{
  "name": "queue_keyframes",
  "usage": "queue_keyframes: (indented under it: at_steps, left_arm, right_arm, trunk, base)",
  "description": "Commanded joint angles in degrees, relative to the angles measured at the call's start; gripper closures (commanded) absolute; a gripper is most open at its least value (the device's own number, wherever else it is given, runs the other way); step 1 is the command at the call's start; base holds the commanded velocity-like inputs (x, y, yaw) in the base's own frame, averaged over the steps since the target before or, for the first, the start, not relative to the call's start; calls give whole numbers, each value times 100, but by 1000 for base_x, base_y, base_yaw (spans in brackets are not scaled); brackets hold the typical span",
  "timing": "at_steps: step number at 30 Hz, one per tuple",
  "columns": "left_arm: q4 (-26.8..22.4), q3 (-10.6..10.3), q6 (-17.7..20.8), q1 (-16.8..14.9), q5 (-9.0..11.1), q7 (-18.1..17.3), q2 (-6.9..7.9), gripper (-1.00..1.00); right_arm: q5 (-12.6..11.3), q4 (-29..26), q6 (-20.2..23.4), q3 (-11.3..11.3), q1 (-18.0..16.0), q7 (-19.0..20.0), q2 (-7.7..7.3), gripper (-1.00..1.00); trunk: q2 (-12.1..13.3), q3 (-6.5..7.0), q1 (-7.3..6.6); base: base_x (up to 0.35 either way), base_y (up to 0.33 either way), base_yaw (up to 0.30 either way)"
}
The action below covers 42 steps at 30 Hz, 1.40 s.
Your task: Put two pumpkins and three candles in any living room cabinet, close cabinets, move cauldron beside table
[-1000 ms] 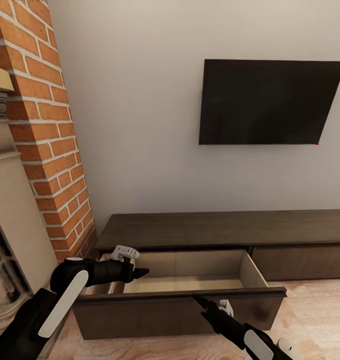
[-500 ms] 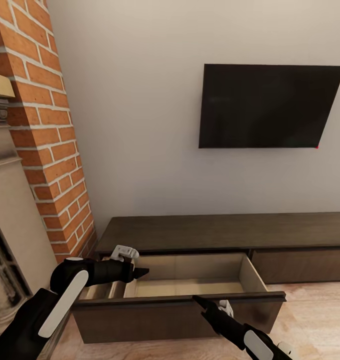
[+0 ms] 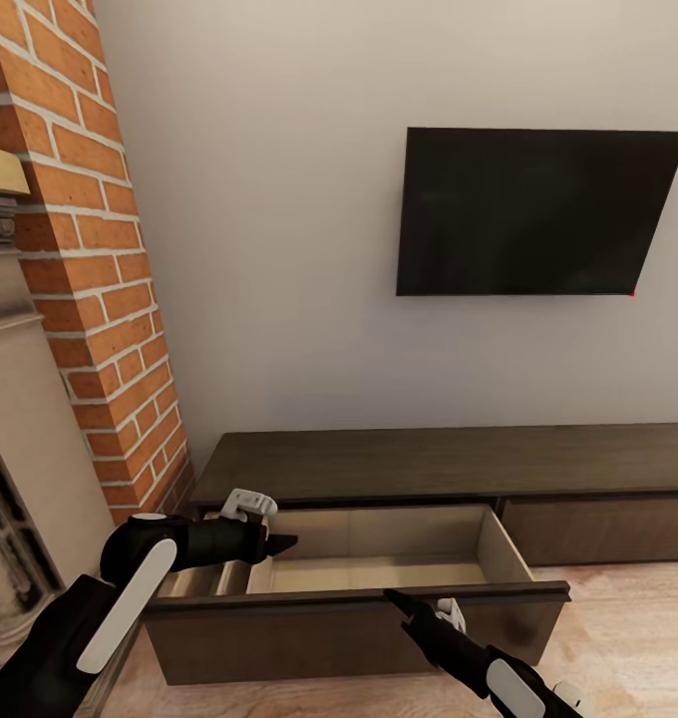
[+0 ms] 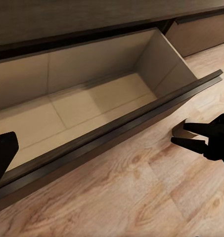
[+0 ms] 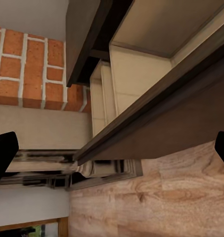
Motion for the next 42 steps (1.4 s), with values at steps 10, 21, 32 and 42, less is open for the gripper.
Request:
queue_keyframes:
  at_steps: [10,21,32,42]
  left_arm:
    - [-2,-22,17,-5,-58,-53,-14,-100]
    - [-2,-35,9,-5,-62,-53,-16,-100]
    - [-2,-73,9,-5,-67,-45,-25,-100]
    - [-2,-85,6,-5,-67,-50,-27,-100]
  right_arm:
    - [-59,1,24,26,-4,9,-8,-100]
    - [-60,1,16,26,-4,17,-8,-100]
    - [-60,-8,11,26,-4,43,-6,-100]
    - [-60,-8,6,26,-4,45,0,-100]
  trunk:
    - [-3,-6,-1]
    - [-3,-6,-1]
    - [-3,-6,-1]
    - [-3,-6,-1]
  base:
    - [-1,0,0]
    - [-130,0,0]
    - [-10,0,0]
    - [0,0,0]
